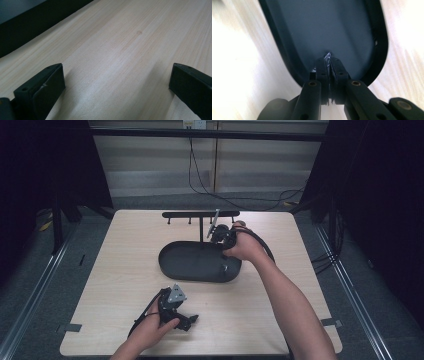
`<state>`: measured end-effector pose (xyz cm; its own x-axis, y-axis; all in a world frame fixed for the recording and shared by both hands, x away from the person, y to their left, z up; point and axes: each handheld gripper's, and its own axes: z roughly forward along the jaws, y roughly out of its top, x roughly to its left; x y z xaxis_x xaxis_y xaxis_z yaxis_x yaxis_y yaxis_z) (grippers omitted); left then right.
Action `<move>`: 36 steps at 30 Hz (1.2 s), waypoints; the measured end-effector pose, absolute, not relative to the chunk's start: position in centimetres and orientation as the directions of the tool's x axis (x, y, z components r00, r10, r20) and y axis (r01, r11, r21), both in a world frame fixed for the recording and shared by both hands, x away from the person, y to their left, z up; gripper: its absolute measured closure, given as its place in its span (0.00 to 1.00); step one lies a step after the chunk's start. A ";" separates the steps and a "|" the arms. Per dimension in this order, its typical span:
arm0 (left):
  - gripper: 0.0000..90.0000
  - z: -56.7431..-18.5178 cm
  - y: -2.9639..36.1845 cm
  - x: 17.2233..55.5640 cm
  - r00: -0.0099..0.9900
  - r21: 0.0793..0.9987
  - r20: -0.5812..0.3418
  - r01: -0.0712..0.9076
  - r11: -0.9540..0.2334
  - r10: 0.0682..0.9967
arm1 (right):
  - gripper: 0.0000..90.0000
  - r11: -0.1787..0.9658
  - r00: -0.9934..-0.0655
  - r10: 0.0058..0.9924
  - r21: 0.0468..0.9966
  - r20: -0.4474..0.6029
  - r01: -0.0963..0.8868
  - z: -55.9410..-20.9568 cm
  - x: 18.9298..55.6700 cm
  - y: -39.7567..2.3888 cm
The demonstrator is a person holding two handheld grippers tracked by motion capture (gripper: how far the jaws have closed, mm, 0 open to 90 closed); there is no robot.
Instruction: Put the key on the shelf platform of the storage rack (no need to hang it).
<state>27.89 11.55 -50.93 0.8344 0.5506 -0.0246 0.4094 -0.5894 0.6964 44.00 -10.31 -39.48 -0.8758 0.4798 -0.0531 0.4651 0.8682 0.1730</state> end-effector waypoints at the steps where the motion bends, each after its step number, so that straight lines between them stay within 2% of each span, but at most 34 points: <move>1: 0.00 -50.9 11.5 27.9 0.835 0.697 -0.025 0.409 -0.589 0.550 | 0.95 0.864 -0.874 0.484 0.183 -0.042 0.470 -39.5 44.1 -10.3; 10: 0.00 -50.9 11.5 27.9 0.834 0.698 -0.026 0.410 -0.588 0.551 | 0.92 0.864 -0.871 0.488 0.164 -0.047 0.475 -40.8 44.1 -10.3; 14: 0.00 -50.9 11.5 27.9 0.835 0.697 -0.025 0.409 -0.589 0.550 | 0.87 0.863 -0.873 0.486 0.178 -0.045 0.472 -40.9 43.9 -10.4; 26: 0.00 -50.9 11.5 27.9 0.835 0.697 -0.025 0.409 -0.589 0.550 | 0.62 0.836 -0.852 0.521 0.236 -0.059 0.495 -40.2 42.6 -11.3; 36: 0.00 -50.9 11.5 27.9 0.835 0.697 -0.025 0.409 -0.589 0.550 | 0.46 0.815 -0.837 0.544 0.277 -0.062 0.510 -39.8 41.4 -12.3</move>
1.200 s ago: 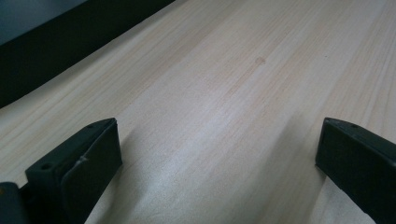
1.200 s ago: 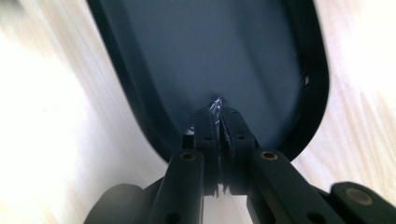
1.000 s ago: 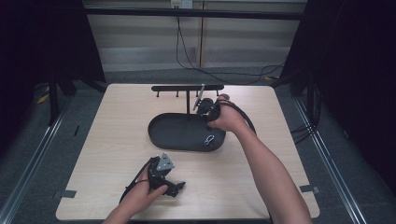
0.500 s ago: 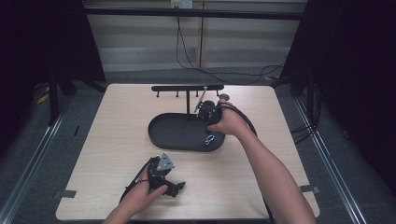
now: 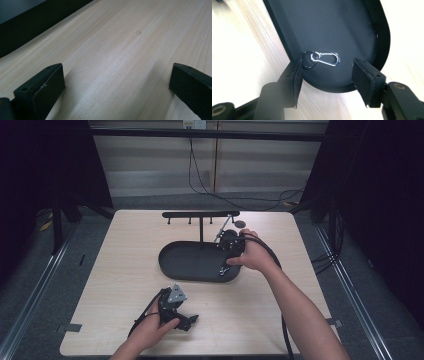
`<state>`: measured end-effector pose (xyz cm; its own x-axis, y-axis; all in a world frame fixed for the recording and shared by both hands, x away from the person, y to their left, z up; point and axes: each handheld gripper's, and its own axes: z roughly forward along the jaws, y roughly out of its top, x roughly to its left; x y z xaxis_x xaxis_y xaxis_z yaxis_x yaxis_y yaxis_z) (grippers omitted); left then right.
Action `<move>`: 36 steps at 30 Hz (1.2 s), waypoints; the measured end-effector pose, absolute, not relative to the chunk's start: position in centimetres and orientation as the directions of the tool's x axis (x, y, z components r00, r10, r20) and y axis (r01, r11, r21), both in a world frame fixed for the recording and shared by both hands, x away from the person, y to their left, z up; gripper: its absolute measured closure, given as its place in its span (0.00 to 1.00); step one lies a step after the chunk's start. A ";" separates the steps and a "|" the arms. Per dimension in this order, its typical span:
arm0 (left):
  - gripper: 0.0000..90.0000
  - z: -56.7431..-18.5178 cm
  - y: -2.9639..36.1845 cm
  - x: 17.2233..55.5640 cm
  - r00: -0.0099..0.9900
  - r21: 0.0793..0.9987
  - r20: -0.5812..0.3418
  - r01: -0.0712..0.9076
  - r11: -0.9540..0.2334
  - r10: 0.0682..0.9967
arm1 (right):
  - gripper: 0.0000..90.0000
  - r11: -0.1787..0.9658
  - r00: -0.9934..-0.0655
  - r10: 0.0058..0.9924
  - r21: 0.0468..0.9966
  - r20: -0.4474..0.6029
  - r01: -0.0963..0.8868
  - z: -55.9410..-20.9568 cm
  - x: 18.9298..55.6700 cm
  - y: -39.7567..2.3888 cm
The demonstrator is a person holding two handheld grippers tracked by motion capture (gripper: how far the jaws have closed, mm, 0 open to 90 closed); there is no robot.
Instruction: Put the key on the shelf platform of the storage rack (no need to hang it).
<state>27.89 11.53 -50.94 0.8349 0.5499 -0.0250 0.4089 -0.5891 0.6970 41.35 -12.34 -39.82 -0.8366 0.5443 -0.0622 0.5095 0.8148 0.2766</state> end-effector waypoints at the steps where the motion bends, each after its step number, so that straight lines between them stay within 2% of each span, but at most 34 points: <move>1: 0.00 -51.0 11.5 27.9 0.833 0.698 -0.023 0.409 -0.588 0.552 | 0.45 0.814 -0.837 0.544 0.278 -0.061 0.509 -39.8 41.3 -12.5; 15: 0.00 -51.0 11.5 27.9 0.834 0.698 -0.025 0.409 -0.588 0.551 | 0.35 0.806 -0.831 0.554 0.282 -0.049 0.521 -39.7 40.4 -13.5; 36: 0.00 -51.0 11.5 27.9 0.833 0.701 -0.022 0.407 -0.585 0.553 | 0.29 0.789 -0.821 0.570 0.299 -0.030 0.537 -39.9 37.8 -16.5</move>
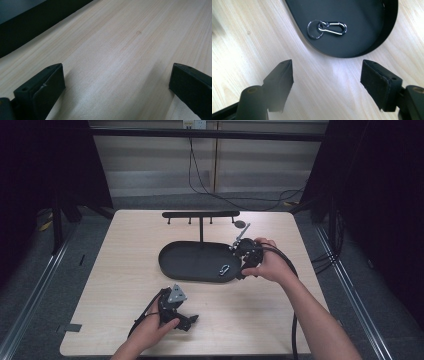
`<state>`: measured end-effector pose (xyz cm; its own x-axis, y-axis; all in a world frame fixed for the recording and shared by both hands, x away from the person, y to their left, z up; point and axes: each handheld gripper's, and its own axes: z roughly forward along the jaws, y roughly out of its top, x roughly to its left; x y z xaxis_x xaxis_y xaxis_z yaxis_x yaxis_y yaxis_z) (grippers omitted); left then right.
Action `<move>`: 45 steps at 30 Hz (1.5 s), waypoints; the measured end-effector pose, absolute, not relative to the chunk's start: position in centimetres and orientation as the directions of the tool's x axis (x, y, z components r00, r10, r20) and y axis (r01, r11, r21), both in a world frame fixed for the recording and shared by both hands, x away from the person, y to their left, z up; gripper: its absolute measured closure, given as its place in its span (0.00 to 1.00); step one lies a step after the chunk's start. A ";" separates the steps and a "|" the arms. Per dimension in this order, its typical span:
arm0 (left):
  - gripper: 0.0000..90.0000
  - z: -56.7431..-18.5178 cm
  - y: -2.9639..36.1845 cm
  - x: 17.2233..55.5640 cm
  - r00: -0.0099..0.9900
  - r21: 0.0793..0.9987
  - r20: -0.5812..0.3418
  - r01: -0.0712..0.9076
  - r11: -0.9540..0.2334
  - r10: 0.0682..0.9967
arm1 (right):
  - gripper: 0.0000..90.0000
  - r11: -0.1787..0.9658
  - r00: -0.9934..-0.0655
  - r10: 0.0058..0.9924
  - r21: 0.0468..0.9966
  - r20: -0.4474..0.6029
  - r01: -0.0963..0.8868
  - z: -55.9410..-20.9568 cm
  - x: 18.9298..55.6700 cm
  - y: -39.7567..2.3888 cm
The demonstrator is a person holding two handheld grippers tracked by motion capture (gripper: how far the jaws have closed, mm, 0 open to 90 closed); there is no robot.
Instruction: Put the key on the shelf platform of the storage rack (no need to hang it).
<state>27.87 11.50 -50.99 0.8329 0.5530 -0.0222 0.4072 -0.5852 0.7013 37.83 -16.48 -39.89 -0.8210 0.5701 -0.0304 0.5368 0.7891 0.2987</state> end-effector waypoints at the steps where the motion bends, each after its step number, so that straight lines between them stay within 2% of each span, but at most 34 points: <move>1: 0.00 -51.0 11.5 27.9 0.832 0.702 -0.022 0.407 -0.585 0.554 | 0.29 0.784 -0.817 0.576 0.300 -0.027 0.543 -39.9 37.7 -16.6; 19: 0.00 -51.0 11.5 27.9 0.832 0.701 -0.021 0.407 -0.585 0.554 | 0.25 0.762 -0.799 0.602 0.309 -0.011 0.570 -40.4 36.4 -18.4; 45: 0.00 -51.0 11.5 27.9 0.835 0.696 -0.022 0.407 -0.591 0.549 | 0.26 0.736 -0.775 0.632 0.317 -0.007 0.598 -42.0 34.0 -21.2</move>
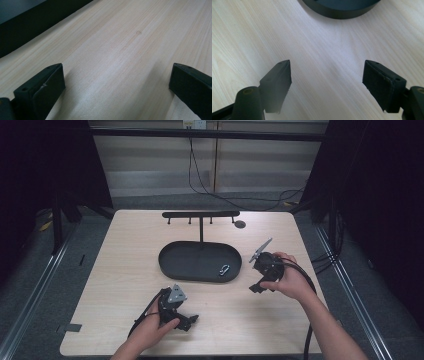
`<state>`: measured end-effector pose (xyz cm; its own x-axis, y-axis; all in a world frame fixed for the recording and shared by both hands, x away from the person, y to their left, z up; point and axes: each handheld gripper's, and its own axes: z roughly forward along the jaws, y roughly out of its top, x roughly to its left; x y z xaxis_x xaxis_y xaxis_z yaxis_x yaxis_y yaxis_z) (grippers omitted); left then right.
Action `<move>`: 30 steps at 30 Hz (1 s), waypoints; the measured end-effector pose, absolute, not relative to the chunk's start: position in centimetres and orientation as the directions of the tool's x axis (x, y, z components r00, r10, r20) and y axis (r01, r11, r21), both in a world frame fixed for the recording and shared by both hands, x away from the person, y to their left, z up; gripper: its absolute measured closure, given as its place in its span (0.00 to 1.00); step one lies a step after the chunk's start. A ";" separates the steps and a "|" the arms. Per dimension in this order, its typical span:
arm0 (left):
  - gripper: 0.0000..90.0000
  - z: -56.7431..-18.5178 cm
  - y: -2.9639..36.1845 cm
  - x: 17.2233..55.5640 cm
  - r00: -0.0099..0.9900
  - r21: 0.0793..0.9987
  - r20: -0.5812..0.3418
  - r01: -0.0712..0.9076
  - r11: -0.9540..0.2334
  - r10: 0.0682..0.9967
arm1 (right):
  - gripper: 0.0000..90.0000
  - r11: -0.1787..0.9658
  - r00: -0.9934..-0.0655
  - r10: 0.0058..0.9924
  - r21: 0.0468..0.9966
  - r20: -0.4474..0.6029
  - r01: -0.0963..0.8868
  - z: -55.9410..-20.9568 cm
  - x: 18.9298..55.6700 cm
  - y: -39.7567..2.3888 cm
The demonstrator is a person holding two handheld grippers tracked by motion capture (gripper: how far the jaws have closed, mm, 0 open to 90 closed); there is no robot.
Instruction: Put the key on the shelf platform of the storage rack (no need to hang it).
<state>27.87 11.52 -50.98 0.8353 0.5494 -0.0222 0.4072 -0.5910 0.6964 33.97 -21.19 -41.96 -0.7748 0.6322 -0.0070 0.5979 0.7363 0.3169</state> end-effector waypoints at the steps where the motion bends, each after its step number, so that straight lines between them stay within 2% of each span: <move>1: 0.00 -51.0 11.5 27.9 0.835 0.697 -0.022 0.407 -0.591 0.550 | 0.26 0.732 -0.771 0.637 0.316 -0.003 0.603 -42.0 33.9 -21.3; 30: 0.00 -51.0 11.5 27.9 0.835 0.696 -0.022 0.407 -0.591 0.549 | 0.26 0.684 -0.730 0.683 0.337 0.019 0.648 -44.6 31.0 -24.8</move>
